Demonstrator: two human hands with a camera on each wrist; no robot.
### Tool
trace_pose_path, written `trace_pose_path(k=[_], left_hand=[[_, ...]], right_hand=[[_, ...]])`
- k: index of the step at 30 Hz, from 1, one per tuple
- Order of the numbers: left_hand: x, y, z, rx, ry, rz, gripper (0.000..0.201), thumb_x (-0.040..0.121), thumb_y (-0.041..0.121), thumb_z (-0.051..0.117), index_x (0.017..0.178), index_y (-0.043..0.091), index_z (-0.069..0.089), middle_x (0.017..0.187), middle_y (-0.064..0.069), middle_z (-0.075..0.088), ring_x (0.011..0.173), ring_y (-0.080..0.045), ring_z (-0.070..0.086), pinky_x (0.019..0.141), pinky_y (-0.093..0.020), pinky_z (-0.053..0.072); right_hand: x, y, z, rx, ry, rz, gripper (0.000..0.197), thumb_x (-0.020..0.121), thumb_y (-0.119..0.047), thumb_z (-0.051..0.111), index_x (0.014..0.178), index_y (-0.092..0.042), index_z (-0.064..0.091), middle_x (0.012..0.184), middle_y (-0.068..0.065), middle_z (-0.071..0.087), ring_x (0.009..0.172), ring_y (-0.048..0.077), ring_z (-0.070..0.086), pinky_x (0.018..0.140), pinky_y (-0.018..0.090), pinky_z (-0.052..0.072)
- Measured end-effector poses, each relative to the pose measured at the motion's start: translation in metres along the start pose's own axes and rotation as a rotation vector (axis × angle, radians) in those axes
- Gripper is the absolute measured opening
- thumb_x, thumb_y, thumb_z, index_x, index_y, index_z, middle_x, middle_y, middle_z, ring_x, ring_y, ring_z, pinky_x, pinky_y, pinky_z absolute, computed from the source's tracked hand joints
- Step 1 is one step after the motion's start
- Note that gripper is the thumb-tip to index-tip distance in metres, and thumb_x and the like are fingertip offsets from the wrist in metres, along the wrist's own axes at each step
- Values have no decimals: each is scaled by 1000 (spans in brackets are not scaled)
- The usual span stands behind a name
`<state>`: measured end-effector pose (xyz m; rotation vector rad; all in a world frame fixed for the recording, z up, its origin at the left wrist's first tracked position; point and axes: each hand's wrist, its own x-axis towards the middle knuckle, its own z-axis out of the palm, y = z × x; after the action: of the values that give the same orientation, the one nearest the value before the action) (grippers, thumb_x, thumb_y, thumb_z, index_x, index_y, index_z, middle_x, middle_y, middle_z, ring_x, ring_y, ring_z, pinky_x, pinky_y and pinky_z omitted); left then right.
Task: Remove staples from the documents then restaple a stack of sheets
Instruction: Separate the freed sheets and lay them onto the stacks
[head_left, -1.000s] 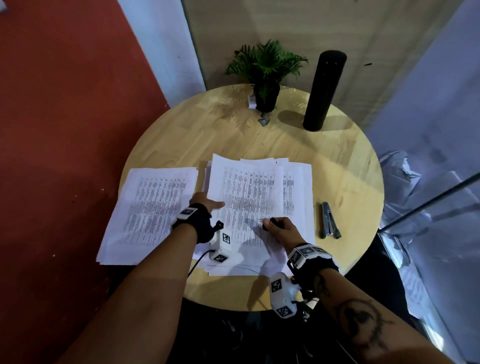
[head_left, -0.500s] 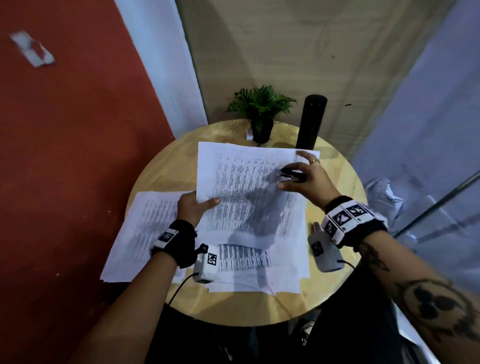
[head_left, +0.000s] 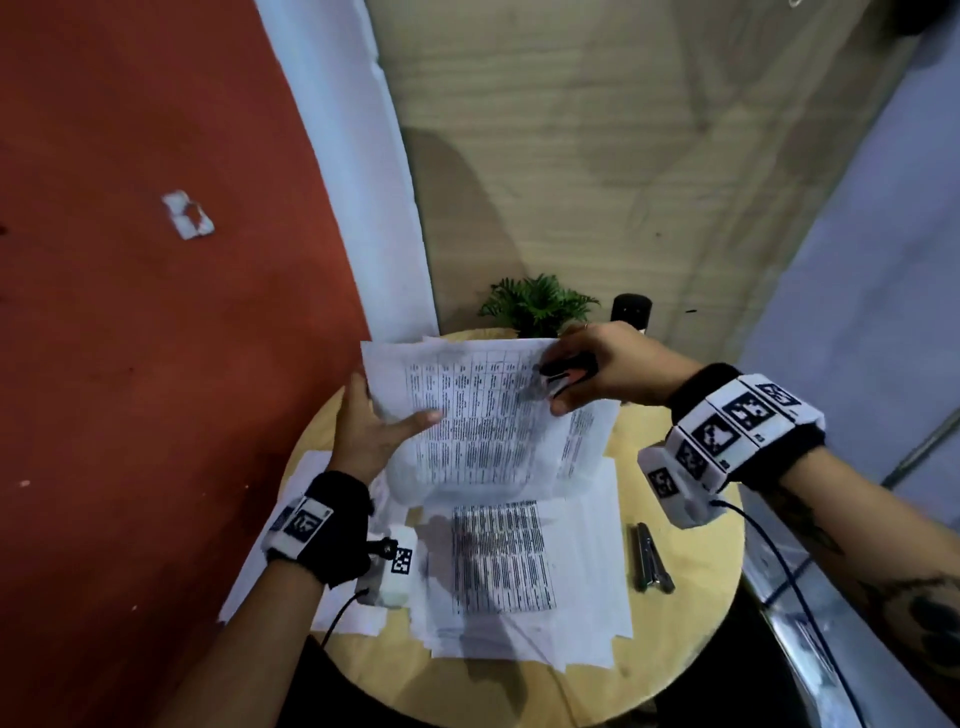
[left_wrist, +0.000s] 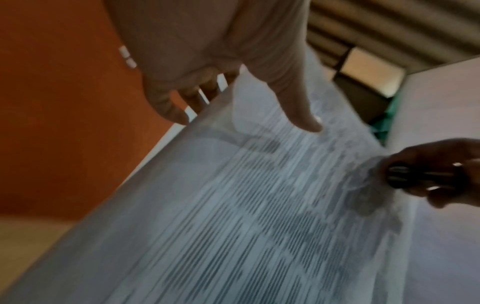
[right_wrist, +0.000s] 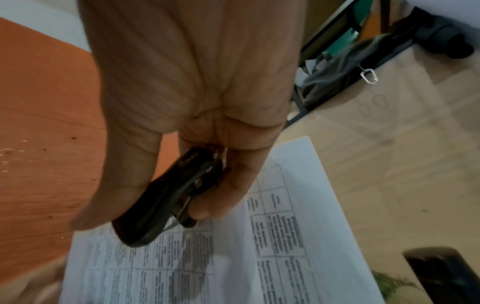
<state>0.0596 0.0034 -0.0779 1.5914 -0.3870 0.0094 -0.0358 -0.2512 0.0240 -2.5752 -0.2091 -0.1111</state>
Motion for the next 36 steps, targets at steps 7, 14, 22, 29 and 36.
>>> trace_pose_path(k=[7, 14, 22, 29, 36], left_hand=[[3, 127, 20, 907, -18, 499, 67, 59, 65, 70, 118, 35, 60, 102, 12, 64, 111, -17, 48, 90, -37, 24], [11, 165, 32, 830, -307, 461, 20, 64, 60, 59, 60, 40, 60, 53, 17, 48, 74, -17, 55, 87, -40, 37], [17, 176, 35, 635, -390, 440, 26, 64, 59, 66, 58, 34, 61, 46, 13, 48, 48, 3, 43, 57, -25, 33], [11, 177, 34, 413, -367, 364, 26, 69, 31, 76, 64, 7, 68, 54, 2, 49, 49, -4, 41, 48, -19, 30], [9, 190, 37, 336, -461, 375, 50, 67, 46, 74, 75, -3, 67, 65, -2, 47, 65, -11, 40, 60, -30, 29]], right_hand=[[-10, -33, -31, 151, -21, -54, 43, 61, -19, 86, 101, -14, 69, 99, 0, 67, 96, 17, 65, 90, 38, 50], [-35, -50, -62, 387, -25, -136, 52, 55, -18, 77, 101, 3, 66, 94, 2, 61, 92, 15, 66, 91, 26, 51], [-47, -51, -71, 523, -70, -153, 53, 56, -6, 74, 106, 9, 63, 99, 4, 59, 91, 11, 67, 84, 15, 50], [-42, -61, -58, 70, 736, -397, 52, 64, -47, 75, 99, -10, 65, 101, 6, 57, 97, 6, 55, 88, 10, 40], [-42, -89, -38, -480, 736, -483, 43, 67, -36, 73, 101, -9, 67, 96, 9, 64, 84, 29, 61, 52, 39, 53]])
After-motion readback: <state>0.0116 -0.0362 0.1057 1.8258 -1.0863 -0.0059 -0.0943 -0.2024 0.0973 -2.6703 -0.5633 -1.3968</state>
